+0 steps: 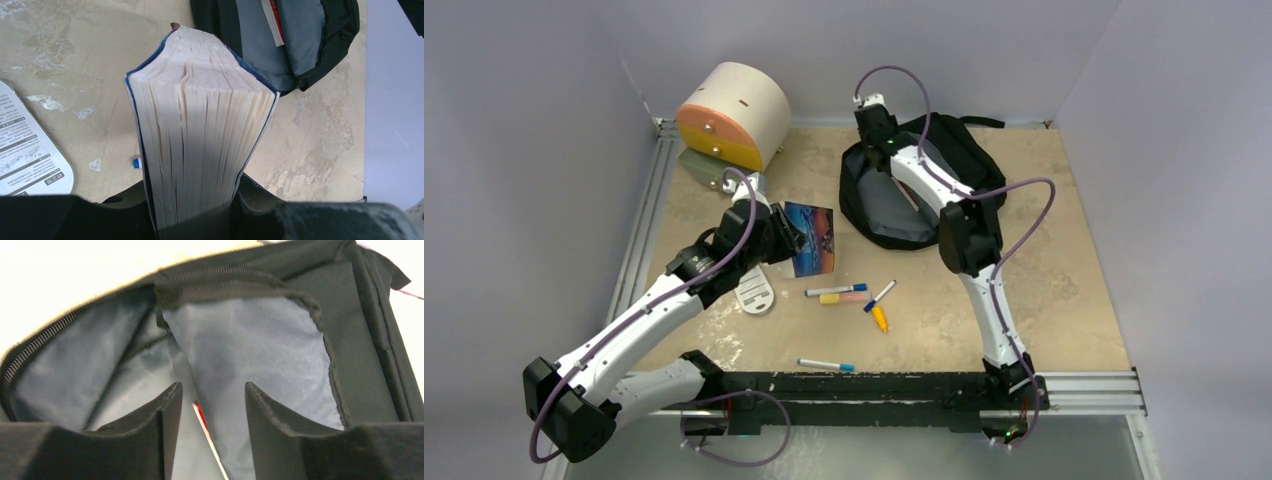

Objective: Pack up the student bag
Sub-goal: Place the book in the student bag.

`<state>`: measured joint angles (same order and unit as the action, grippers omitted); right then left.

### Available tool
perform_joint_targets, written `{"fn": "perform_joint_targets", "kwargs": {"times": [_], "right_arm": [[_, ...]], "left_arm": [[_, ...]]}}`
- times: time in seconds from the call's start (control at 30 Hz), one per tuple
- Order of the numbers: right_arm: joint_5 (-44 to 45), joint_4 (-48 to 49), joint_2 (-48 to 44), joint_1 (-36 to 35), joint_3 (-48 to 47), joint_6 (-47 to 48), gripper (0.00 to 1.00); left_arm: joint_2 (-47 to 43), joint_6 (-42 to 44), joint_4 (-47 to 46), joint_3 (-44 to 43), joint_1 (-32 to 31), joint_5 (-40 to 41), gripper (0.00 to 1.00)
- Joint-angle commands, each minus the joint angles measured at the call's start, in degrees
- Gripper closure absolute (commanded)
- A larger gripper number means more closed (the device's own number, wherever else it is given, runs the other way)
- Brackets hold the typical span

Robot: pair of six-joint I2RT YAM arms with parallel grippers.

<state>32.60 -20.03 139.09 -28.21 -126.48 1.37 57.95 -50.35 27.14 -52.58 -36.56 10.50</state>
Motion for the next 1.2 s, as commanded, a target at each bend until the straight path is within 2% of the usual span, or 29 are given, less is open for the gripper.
{"fn": "perform_joint_targets", "kwargs": {"times": [0.0,0.2,0.47,0.73,0.83,1.0,1.17], "right_arm": [[-4.08,-3.87,-9.67,1.46,6.61,-1.75,0.42],[-8.94,-6.99,-16.10,2.28,16.08,0.28,0.33],[-2.35,-4.74,-13.21,2.74,18.30,-0.06,0.30],[-11.96,2.64,-13.93,3.16,18.08,-0.93,0.26],[-9.04,5.68,-12.33,3.16,17.17,-0.93,0.24],[1.23,8.23,-7.47,3.16,14.27,1.97,0.22],[4.31,10.63,-5.01,3.16,14.04,6.08,0.20]], "left_arm": [[-2.67,-0.23,-9.16,-3.98,-0.26,-0.48,1.00],[-1.01,1.78,-10.16,-4.93,-0.20,-0.07,1.00],[0.30,1.18,-10.95,-5.08,-0.24,-2.44,1.00],[-0.41,-0.30,-10.79,-3.77,-0.24,-2.78,1.00],[-0.22,-0.92,-10.83,-3.75,-0.27,-3.28,1.00],[-0.55,-1.54,-10.49,-3.72,-0.26,-3.22,1.00],[-0.91,-2.44,-10.10,-3.36,-0.24,-3.11,1.00]]}}
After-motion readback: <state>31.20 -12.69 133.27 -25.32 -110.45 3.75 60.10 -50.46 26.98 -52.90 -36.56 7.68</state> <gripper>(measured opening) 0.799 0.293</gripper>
